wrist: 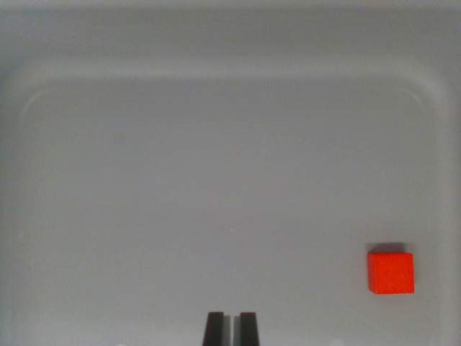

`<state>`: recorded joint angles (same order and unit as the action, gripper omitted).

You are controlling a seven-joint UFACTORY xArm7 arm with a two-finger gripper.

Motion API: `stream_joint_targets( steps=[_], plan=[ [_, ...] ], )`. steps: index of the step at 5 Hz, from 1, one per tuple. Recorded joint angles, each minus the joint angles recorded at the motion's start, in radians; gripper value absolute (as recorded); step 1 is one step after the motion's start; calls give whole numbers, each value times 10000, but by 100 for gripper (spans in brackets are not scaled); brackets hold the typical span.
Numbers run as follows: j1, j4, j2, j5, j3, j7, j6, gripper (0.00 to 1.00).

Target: Reach red block

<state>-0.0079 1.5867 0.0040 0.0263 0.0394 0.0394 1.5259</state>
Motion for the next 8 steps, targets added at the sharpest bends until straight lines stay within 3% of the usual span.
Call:
stream_joint_targets(
  steps=[5, 6, 7, 8],
  plan=[
    [-82, -250, 133, -15, 75, 42, -352, 0],
    [-141, -430, 229, -26, 129, 73, -605, 0],
    [-141, -430, 229, -26, 129, 73, -605, 0],
    [-211, -642, 341, -39, 193, 109, -903, 0]
  ],
)
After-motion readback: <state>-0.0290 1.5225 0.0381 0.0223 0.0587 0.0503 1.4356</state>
